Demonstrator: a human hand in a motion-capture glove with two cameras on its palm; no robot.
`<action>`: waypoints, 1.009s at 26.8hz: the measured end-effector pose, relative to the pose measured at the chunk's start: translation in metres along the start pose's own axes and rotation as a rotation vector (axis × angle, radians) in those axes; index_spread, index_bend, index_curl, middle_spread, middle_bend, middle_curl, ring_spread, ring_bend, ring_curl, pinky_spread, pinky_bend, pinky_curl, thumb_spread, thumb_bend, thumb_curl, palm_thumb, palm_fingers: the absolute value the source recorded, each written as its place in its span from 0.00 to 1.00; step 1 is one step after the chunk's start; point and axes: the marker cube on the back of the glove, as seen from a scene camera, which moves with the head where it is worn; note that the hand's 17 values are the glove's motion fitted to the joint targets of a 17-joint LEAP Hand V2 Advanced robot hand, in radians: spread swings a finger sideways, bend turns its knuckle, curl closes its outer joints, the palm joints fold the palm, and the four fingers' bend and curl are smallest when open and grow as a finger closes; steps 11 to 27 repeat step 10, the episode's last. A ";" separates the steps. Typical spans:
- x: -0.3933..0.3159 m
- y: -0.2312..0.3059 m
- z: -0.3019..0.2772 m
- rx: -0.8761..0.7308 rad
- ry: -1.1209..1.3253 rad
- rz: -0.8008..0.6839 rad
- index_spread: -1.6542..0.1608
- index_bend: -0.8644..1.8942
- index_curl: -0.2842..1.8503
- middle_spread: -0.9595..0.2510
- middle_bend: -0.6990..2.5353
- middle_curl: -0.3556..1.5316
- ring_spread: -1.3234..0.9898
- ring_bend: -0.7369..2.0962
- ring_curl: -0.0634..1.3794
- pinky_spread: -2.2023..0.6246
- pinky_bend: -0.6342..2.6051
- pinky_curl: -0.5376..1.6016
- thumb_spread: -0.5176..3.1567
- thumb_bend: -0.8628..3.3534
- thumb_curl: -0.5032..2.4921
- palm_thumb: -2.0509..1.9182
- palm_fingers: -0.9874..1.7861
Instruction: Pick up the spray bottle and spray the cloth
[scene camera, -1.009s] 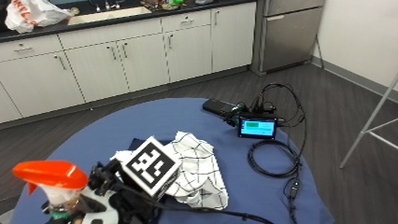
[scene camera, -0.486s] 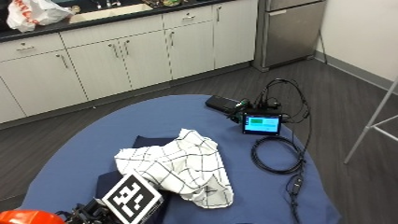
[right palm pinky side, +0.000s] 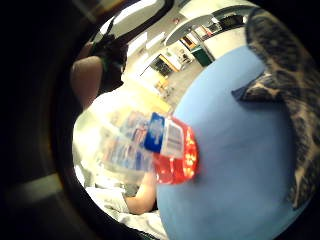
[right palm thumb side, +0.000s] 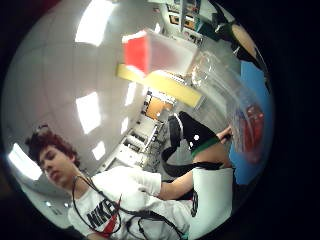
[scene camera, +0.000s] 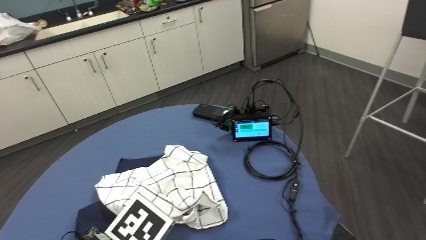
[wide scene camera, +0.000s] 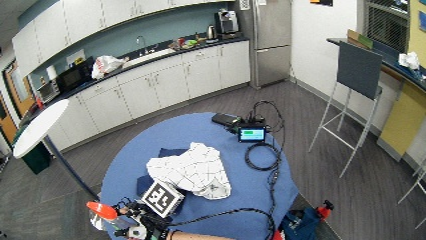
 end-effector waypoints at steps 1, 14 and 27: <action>-0.003 0.005 -0.001 -0.002 0.011 -0.013 0.76 0.35 0.25 0.73 0.31 0.42 0.54 0.38 0.33 0.77 0.34 0.43 0.41 0.20 0.32 0.71 0.64; -0.061 0.059 -0.032 -0.029 0.003 -0.133 0.77 0.37 0.26 0.73 0.30 0.41 0.55 0.35 0.30 0.79 0.33 0.41 0.43 0.20 0.31 0.70 0.65; -0.061 0.059 -0.032 -0.029 0.003 -0.133 0.77 0.37 0.26 0.73 0.30 0.41 0.55 0.35 0.30 0.79 0.33 0.41 0.43 0.20 0.31 0.70 0.65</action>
